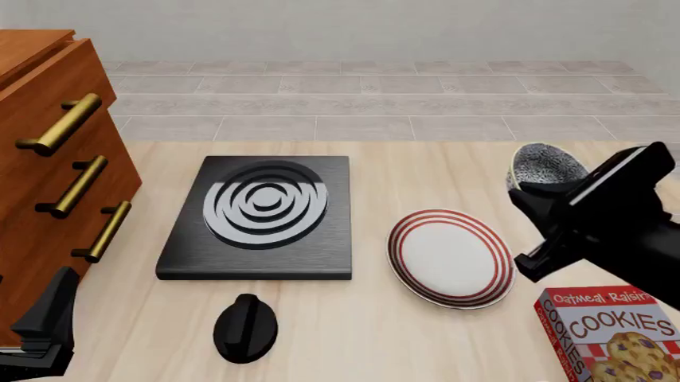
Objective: Pick the akita bowl on the cookies box and place it on the plate.
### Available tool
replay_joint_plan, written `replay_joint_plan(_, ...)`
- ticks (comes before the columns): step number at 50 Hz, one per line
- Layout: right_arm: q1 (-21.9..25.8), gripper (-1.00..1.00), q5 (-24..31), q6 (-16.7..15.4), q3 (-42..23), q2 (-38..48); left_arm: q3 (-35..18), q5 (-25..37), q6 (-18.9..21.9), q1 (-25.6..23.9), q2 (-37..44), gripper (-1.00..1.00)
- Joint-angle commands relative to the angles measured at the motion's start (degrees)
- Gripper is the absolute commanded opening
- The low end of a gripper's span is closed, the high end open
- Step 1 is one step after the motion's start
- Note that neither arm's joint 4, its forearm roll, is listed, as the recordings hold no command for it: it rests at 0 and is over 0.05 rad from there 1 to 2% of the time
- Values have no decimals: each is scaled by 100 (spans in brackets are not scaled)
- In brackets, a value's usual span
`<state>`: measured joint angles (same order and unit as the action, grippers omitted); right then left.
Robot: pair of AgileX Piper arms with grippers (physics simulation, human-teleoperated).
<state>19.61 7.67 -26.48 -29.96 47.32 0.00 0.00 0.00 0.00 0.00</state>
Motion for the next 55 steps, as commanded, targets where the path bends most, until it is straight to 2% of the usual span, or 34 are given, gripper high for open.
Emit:
replay_joint_plan(1,210,-100,-164,347,-68,254,0,0,0,0,0,100)
replay_joint_plan(2,207,-100,-188,294,-46,250,0,0,0,0,0,100)
replay_joint_plan(8,368,-100,-60,550,-116,252,0,0,0,0,0,100)
replay_joint_plan(13,389,-100,-55,578,-108,233,0,0,0,0,0,100)
replay_joint_plan(33,278,-100,-425,359,45,810,0,0,0,0,0,100)
replay_joint_plan(34,236,-100,-392,249,36,839,0,0,0,0,0,100)
replay_joint_plan(39,265,-100,-295,203,16,951,0,0,0,0,0,100)
replay_joint_plan(55,398,-100,-9,161,-96,1102,0,0,0,0,0,100)
